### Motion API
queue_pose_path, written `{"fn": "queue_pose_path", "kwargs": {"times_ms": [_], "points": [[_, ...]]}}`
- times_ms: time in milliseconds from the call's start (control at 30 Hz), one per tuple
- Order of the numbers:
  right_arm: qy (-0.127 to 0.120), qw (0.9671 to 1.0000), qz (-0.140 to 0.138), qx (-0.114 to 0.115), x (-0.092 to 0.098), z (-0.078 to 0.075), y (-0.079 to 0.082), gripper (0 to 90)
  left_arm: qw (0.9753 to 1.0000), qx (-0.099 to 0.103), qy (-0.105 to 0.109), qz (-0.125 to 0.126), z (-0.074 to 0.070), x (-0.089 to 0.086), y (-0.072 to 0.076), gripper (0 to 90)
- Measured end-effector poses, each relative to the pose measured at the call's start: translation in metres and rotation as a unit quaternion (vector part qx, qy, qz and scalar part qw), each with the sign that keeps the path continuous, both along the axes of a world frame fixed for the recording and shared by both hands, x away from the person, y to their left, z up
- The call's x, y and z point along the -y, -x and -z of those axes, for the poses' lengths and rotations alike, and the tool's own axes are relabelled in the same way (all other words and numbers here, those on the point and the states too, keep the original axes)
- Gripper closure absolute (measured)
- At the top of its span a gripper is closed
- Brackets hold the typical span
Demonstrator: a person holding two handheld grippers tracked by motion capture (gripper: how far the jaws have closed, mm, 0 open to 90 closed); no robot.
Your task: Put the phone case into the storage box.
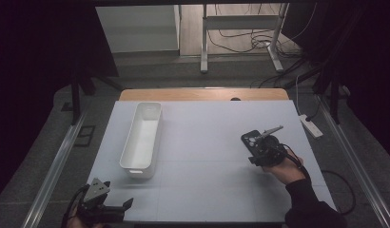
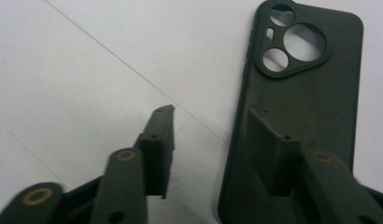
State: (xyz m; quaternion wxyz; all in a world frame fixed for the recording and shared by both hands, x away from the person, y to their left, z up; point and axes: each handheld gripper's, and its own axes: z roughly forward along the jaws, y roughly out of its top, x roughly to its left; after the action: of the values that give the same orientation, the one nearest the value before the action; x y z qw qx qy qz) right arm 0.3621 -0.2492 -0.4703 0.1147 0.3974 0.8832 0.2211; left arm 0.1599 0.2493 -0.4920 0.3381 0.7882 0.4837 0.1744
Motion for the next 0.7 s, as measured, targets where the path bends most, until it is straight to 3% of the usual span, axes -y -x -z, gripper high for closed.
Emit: {"fn": "queue_pose_path", "kwargs": {"times_ms": [433,700], "points": [[0.005,0.9998,0.011,0.013,0.001,-0.002,-0.005,23.6,1.0000,-0.001,0.001,0.000,0.000,0.000,0.000,2.1],[-0.002,0.9991,0.042,0.010,0.013,-0.003,-0.014,9.6,1.0000,-0.001,0.002,-0.001,0.000,0.000,0.000,2.1]]}}
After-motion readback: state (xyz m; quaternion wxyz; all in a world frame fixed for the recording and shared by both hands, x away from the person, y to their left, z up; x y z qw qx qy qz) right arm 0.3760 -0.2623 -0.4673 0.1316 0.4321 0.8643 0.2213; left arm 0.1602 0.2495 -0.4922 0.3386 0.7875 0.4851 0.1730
